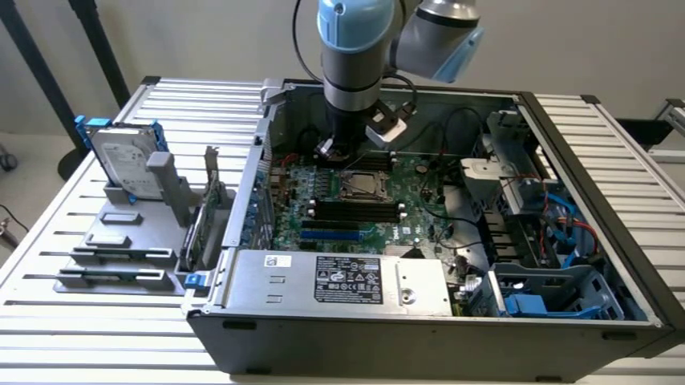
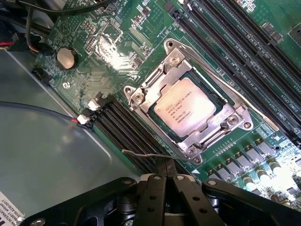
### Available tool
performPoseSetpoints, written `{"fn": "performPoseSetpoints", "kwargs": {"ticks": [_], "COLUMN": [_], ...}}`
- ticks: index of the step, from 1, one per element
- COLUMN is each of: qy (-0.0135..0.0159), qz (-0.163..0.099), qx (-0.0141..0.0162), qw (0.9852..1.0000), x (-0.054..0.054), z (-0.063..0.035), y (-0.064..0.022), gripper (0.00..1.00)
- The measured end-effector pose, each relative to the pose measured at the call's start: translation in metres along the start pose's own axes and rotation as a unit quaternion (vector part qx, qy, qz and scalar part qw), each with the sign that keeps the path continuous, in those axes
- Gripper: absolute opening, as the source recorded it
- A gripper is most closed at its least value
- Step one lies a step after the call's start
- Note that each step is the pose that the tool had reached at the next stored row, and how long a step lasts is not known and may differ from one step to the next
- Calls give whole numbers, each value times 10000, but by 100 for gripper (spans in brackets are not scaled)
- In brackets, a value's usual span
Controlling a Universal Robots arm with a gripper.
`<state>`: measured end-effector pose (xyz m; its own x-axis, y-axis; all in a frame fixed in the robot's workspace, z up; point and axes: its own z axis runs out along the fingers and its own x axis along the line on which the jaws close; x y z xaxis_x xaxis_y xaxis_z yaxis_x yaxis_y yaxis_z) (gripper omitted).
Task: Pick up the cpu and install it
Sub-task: 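Install the first cpu locking lever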
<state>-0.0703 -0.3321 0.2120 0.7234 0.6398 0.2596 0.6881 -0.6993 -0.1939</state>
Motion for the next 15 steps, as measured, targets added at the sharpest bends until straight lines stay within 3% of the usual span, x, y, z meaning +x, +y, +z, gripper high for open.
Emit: {"fn": "performPoseSetpoints", "kwargs": {"ticks": [6,15], "qy": [-17,-20], "qz": [-2,-15], "qx": [-19,-16], "qw": [10000,10000], "x": [-2,-3], "z": [4,39], "y": [0,15], "gripper": [11,11]}}
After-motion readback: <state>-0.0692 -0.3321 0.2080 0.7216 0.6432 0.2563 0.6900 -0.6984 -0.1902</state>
